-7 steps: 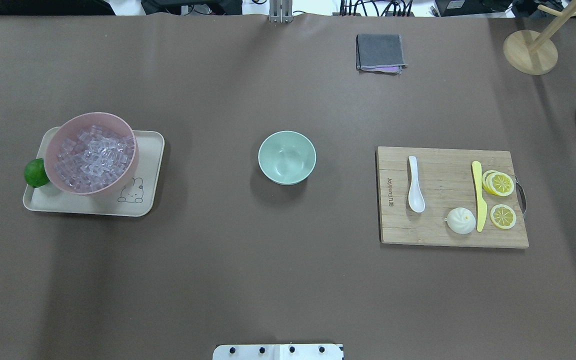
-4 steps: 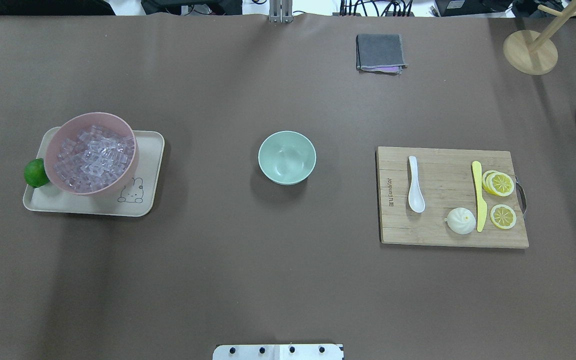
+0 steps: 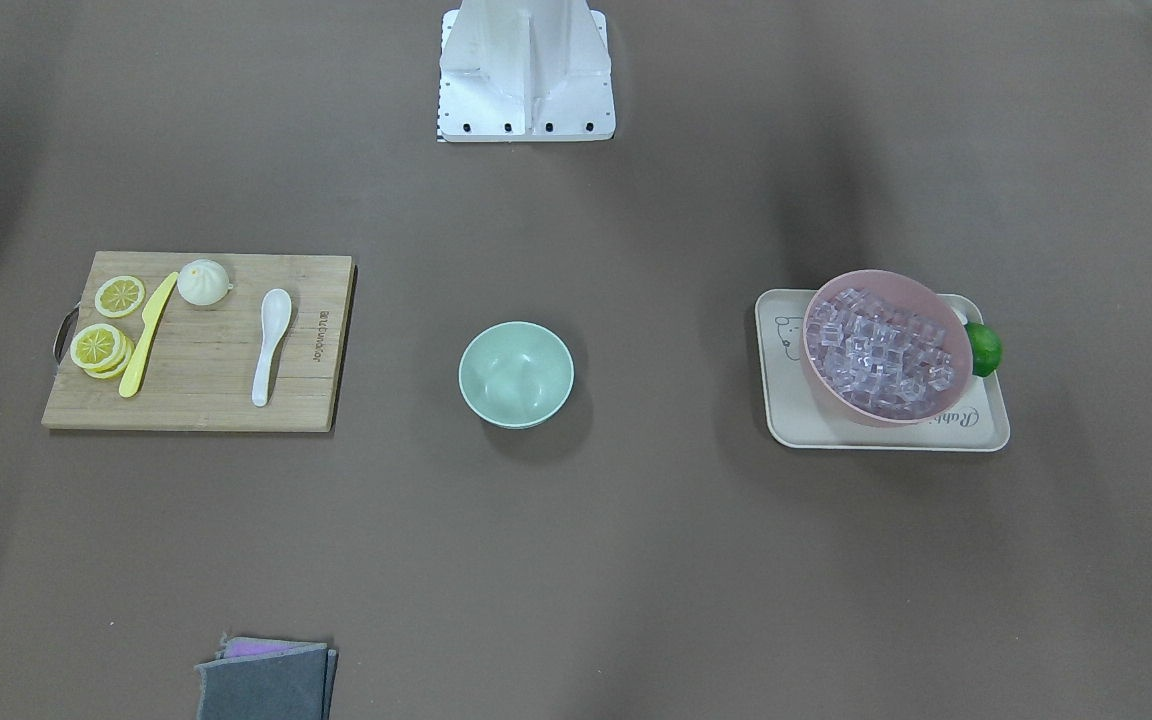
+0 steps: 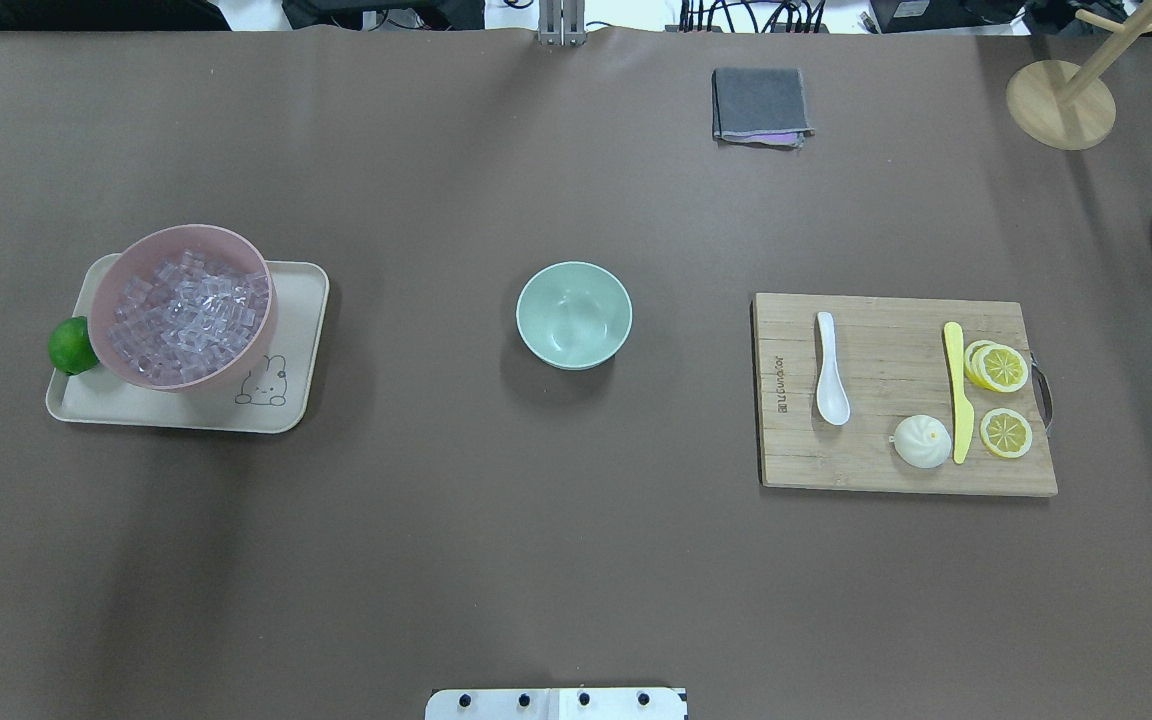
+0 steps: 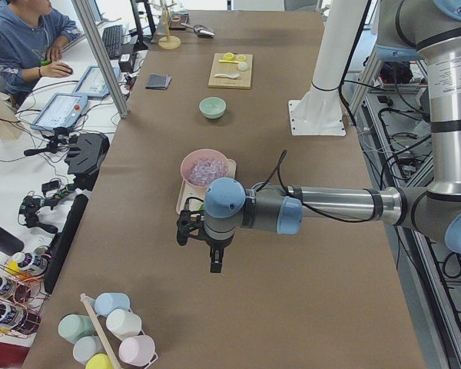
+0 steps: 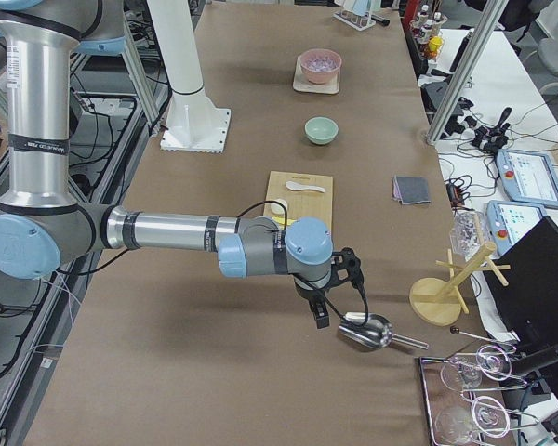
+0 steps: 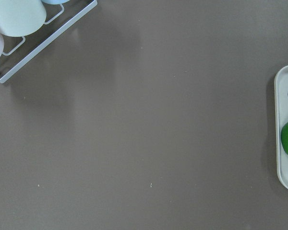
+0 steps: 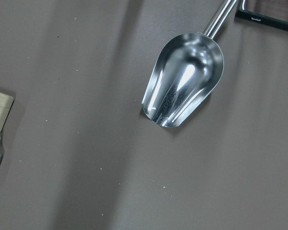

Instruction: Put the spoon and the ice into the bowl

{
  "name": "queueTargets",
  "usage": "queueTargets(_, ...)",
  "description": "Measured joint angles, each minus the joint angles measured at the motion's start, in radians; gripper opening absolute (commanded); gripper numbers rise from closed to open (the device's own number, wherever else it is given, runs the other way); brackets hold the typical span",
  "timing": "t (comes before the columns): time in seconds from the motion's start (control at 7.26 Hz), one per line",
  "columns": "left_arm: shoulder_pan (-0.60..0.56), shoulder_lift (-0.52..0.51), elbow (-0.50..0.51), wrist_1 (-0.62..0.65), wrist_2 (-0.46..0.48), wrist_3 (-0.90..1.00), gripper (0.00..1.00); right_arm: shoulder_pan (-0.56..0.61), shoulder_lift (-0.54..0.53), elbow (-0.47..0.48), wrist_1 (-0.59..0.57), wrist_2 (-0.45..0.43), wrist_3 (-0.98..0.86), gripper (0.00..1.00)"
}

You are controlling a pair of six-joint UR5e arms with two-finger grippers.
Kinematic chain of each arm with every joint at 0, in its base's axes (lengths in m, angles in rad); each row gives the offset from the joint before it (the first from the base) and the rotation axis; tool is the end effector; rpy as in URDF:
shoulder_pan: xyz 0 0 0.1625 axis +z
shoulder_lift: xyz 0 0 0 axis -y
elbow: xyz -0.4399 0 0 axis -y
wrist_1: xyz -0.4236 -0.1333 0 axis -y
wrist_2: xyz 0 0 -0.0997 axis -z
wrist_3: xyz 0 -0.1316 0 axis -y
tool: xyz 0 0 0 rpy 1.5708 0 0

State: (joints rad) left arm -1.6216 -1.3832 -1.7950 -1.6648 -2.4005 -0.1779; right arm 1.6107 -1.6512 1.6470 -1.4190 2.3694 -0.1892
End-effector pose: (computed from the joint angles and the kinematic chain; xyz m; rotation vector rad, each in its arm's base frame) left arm -0.0591 -0.4493 0.6543 0.0702 0.8355 -0.1610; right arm 0.0590 -0.4984 0.6789 0.2302 -0.7772 -0.2000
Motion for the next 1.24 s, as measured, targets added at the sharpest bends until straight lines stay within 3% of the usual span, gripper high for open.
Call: queueTargets(1.24,0.0,0.026,-0.007,-0.032,-0.013,-0.067,0.98,-0.001,0.016,0.002,0.01,0.023,0.076,1.0)
